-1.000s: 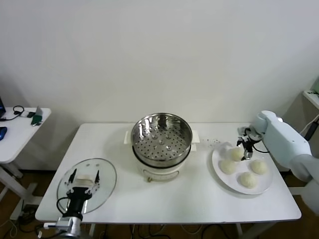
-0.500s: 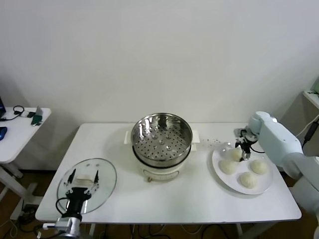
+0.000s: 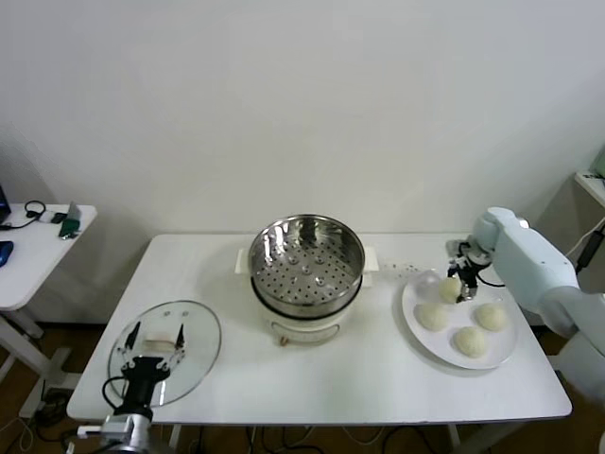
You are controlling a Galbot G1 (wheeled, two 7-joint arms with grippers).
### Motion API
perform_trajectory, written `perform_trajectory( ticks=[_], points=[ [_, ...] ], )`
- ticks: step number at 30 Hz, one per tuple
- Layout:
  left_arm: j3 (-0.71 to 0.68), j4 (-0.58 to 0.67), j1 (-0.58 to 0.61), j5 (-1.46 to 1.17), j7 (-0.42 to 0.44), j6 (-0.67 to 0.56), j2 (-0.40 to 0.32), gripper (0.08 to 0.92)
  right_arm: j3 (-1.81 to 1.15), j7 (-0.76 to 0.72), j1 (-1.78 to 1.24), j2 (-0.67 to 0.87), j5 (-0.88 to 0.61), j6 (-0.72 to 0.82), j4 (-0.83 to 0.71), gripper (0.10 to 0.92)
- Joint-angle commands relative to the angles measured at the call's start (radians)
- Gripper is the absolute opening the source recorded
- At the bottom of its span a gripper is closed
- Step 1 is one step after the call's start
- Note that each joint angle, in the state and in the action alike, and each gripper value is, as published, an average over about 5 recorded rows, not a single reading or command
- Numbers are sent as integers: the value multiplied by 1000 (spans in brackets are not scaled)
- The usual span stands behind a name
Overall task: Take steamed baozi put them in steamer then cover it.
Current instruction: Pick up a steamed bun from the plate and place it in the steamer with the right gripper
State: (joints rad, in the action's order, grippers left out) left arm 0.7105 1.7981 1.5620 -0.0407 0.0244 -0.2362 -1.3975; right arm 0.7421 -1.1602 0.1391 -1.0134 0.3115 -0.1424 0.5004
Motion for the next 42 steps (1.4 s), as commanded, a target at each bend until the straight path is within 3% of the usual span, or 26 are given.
perform_trajectory(
  ticks=[1,9,17,28,42],
  points=[
    [1,8,7,-2,-1,0,3,823,257,-18,203,46,-179,-20,143,729],
    [-4,31,20,2,6,4,4,823,520,-28,504,-54,-332,-97,224,736],
    [-5,55,37,11,4,8,2,823,535,-29,587,-208,-302,-208,325,739],
    [-6,59,51,8,4,7,3,823,502,-14,503,-338,-131,-318,450,746],
    [5,64,54,-5,4,14,21,823,370,11,283,-496,215,-451,303,746]
  ],
)
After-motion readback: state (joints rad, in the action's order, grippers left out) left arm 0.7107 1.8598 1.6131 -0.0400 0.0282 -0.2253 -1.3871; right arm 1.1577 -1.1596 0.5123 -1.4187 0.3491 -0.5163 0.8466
